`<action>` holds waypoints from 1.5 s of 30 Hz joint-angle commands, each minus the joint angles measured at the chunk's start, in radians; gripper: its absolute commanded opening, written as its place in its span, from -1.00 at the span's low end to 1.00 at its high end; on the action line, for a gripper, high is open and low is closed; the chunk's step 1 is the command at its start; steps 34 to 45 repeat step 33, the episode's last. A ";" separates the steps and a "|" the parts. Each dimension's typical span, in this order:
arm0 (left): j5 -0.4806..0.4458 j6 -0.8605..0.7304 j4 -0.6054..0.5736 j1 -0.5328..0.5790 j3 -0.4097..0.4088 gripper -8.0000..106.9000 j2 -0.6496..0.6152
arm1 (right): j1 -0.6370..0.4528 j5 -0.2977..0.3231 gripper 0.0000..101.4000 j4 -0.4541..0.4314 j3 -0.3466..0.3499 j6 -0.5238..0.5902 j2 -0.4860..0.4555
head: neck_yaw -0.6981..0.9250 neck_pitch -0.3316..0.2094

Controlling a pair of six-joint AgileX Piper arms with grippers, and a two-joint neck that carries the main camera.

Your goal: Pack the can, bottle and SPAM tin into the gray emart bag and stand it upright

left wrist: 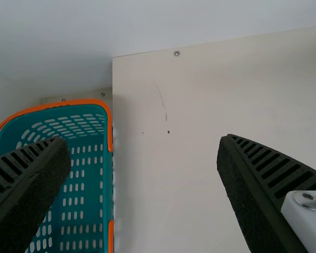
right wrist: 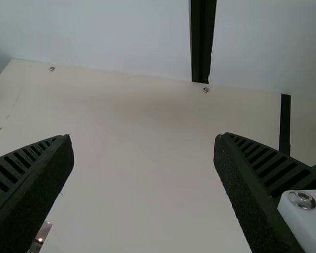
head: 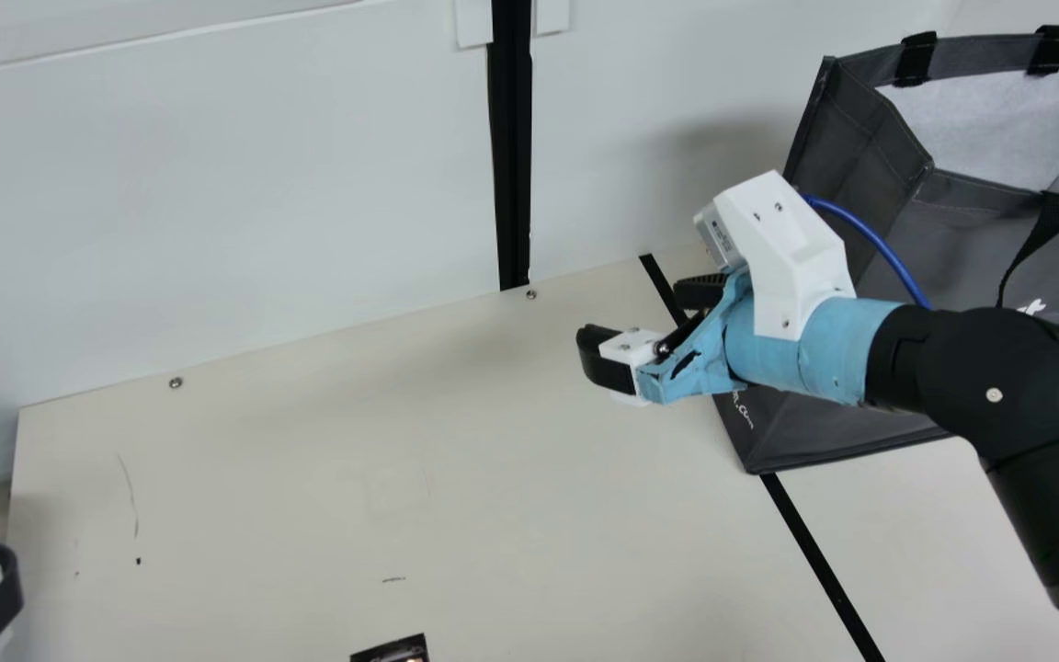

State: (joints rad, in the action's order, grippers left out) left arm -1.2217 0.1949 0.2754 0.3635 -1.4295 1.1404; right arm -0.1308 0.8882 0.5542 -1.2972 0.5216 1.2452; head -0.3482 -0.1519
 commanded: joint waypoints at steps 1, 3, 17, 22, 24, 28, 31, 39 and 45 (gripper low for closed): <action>0.000 0.000 0.000 0.000 0.000 0.71 0.000 | 0.000 0.000 0.87 0.000 0.000 0.000 0.000 | -0.001 -0.023; 0.000 0.000 0.000 0.000 0.000 0.71 0.000 | 0.000 0.000 0.87 0.000 0.000 0.000 0.000 | -0.001 -0.023; 0.000 0.000 0.000 0.000 0.000 0.71 0.000 | 0.000 0.000 0.87 0.000 0.000 0.000 0.000 | -0.001 -0.023; 0.000 0.000 0.000 0.000 0.000 0.71 0.000 | 0.000 0.000 0.87 0.000 0.000 0.000 0.000 | -0.001 -0.023; 0.000 0.000 0.000 0.000 0.000 0.71 0.000 | 0.000 0.000 0.87 0.000 0.000 0.000 0.000 | -0.001 -0.023; 0.000 0.000 0.000 0.000 0.000 0.71 0.000 | 0.000 0.000 0.87 0.000 0.000 0.000 0.000 | -0.001 -0.023; 0.000 0.000 0.000 0.000 0.000 0.71 0.000 | 0.000 0.000 0.87 0.000 0.000 0.000 0.000 | -0.001 -0.023; 0.000 0.000 0.000 0.000 0.000 0.71 0.000 | 0.000 0.000 0.87 0.000 0.000 0.000 0.000 | -0.001 -0.023; 0.000 0.000 0.000 0.000 0.000 0.71 0.000 | 0.000 0.000 0.87 0.000 0.000 0.000 0.000 | -0.001 -0.023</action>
